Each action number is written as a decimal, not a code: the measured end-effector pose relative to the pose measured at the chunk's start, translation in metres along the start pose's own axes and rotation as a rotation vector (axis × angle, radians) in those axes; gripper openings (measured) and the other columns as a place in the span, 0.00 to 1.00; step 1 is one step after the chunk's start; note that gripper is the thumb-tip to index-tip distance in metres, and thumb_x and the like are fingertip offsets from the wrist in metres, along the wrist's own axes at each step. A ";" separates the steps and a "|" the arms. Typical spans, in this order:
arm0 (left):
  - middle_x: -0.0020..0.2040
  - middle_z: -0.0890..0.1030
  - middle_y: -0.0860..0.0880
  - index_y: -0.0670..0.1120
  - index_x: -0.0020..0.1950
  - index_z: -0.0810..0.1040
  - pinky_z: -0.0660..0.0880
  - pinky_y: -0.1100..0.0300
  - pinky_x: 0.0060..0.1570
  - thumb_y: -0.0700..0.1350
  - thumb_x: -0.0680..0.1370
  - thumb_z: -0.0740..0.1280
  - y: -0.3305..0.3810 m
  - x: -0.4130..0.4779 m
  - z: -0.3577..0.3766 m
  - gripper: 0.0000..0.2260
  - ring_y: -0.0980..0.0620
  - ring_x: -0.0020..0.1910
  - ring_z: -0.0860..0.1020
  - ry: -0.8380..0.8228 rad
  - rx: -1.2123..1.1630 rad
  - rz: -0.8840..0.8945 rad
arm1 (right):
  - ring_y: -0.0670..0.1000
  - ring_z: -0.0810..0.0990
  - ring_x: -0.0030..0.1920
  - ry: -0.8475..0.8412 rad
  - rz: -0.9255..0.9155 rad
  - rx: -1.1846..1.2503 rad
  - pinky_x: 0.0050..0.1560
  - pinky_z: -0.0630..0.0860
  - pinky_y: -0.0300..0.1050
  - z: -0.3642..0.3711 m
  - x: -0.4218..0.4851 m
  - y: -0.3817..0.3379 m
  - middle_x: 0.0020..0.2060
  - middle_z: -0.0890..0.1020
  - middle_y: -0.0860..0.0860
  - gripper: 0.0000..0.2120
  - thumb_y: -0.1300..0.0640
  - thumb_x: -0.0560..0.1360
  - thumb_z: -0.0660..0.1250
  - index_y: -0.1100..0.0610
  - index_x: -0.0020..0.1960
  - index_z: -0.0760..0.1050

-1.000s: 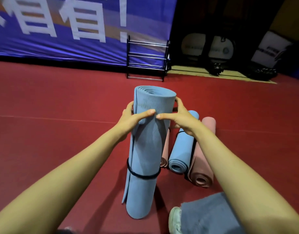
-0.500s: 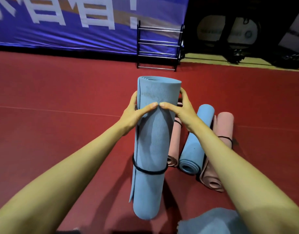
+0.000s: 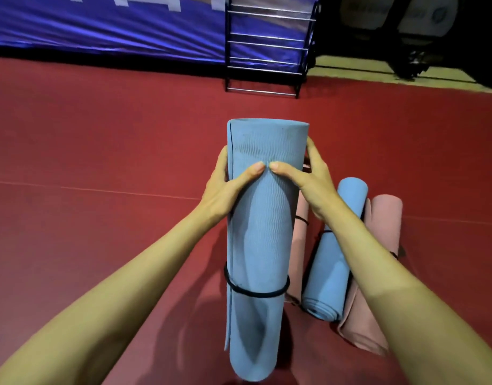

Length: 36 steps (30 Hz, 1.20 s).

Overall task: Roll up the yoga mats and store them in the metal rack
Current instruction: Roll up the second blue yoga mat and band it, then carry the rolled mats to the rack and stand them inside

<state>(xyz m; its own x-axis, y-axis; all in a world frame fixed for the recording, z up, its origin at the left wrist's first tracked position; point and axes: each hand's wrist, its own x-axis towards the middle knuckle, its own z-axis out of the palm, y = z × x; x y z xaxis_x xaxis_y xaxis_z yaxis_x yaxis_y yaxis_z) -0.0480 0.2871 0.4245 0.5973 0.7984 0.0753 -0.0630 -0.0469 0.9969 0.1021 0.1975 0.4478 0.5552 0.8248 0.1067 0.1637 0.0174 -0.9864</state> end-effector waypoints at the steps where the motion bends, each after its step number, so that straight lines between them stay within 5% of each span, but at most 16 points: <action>1: 0.57 0.80 0.59 0.61 0.61 0.72 0.74 0.53 0.59 0.59 0.67 0.74 0.019 0.007 -0.001 0.24 0.58 0.57 0.79 -0.014 -0.019 -0.011 | 0.36 0.79 0.50 -0.004 0.009 -0.002 0.44 0.73 0.29 -0.002 0.009 -0.018 0.55 0.79 0.43 0.35 0.50 0.61 0.76 0.43 0.65 0.67; 10: 0.62 0.77 0.55 0.51 0.71 0.66 0.75 0.65 0.52 0.47 0.73 0.71 0.238 0.077 0.016 0.28 0.60 0.59 0.77 -0.110 0.039 -0.023 | 0.46 0.75 0.61 -0.024 0.057 0.009 0.54 0.78 0.44 -0.058 0.090 -0.215 0.64 0.74 0.45 0.45 0.51 0.58 0.81 0.43 0.71 0.64; 17: 0.60 0.77 0.57 0.59 0.64 0.72 0.76 0.63 0.50 0.53 0.65 0.78 0.377 0.143 0.029 0.30 0.64 0.56 0.77 -0.082 0.162 -0.035 | 0.49 0.75 0.60 -0.190 0.103 -0.013 0.44 0.79 0.41 -0.111 0.165 -0.349 0.63 0.72 0.51 0.44 0.56 0.59 0.80 0.45 0.69 0.61; 22: 0.61 0.74 0.53 0.48 0.64 0.71 0.72 0.72 0.51 0.48 0.58 0.83 0.407 0.206 0.021 0.38 0.64 0.56 0.74 0.067 0.323 0.049 | 0.47 0.68 0.66 -0.229 -0.006 -0.254 0.63 0.71 0.48 -0.117 0.237 -0.389 0.67 0.69 0.47 0.47 0.57 0.56 0.83 0.48 0.69 0.62; 26: 0.61 0.74 0.54 0.53 0.65 0.63 0.71 0.72 0.52 0.45 0.56 0.84 0.403 0.270 0.001 0.44 0.61 0.57 0.73 0.040 0.332 0.100 | 0.48 0.62 0.67 -0.191 -0.080 -0.498 0.65 0.61 0.42 -0.101 0.302 -0.398 0.67 0.64 0.50 0.48 0.57 0.56 0.83 0.53 0.70 0.61; 32: 0.61 0.67 0.50 0.54 0.70 0.67 0.66 0.62 0.64 0.49 0.57 0.83 0.414 0.399 -0.038 0.45 0.52 0.62 0.69 -0.017 0.440 0.208 | 0.45 0.68 0.65 -0.102 -0.043 -0.335 0.65 0.65 0.41 -0.070 0.407 -0.403 0.63 0.71 0.47 0.43 0.59 0.55 0.83 0.49 0.63 0.62; 36: 0.61 0.70 0.49 0.53 0.69 0.69 0.67 0.78 0.52 0.46 0.58 0.83 0.438 0.488 -0.061 0.42 0.58 0.56 0.72 -0.079 0.370 0.183 | 0.46 0.69 0.65 -0.016 -0.033 -0.270 0.66 0.68 0.45 -0.053 0.480 -0.410 0.64 0.71 0.48 0.46 0.57 0.53 0.83 0.50 0.64 0.63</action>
<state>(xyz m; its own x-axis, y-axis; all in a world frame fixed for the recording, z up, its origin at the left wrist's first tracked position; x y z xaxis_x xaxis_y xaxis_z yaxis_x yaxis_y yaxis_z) 0.1671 0.6923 0.8969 0.6637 0.7089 0.2387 0.1090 -0.4073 0.9068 0.3447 0.5564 0.9104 0.5334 0.8351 0.1344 0.3946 -0.1052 -0.9128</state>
